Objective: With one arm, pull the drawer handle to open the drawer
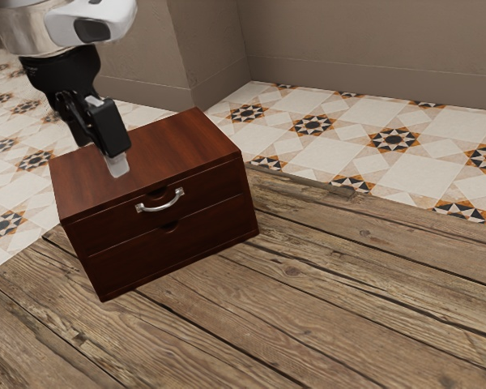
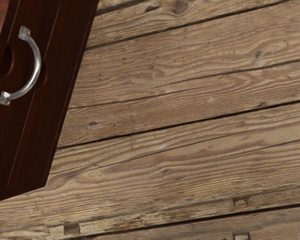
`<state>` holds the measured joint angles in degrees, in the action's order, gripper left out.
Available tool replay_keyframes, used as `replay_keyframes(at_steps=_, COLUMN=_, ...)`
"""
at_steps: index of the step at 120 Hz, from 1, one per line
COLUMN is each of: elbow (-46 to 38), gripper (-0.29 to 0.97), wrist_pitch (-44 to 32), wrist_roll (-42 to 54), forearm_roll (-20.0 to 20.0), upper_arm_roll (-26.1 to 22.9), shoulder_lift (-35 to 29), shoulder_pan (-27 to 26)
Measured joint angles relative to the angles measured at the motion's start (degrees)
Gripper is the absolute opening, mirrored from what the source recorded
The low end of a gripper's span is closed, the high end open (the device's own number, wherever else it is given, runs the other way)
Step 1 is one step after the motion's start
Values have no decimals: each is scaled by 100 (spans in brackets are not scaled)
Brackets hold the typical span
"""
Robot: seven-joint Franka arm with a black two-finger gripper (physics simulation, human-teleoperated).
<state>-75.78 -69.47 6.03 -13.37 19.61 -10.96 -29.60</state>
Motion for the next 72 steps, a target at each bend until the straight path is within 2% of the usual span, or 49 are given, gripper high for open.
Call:
replay_keyframes(at_steps=38, elbow=0, gripper=68, wrist_pitch=-362, wrist_roll=158, forearm_roll=39, upper_arm_roll=34, shoulder_lift=-1, shoulder_pan=1)
replay_keyframes(at_steps=54, elbow=9, gripper=68, wrist_pitch=-411, wrist_roll=198, forearm_roll=185, upper_arm_roll=-41, shoulder_lift=-3, shoulder_pan=-18)
replay_keyframes(at_steps=72, elbow=-293, gripper=68, wrist_pitch=-572, wrist_roll=221, forearm_roll=156, upper_arm_roll=134, shoulder_lift=203, shoulder_pan=7)
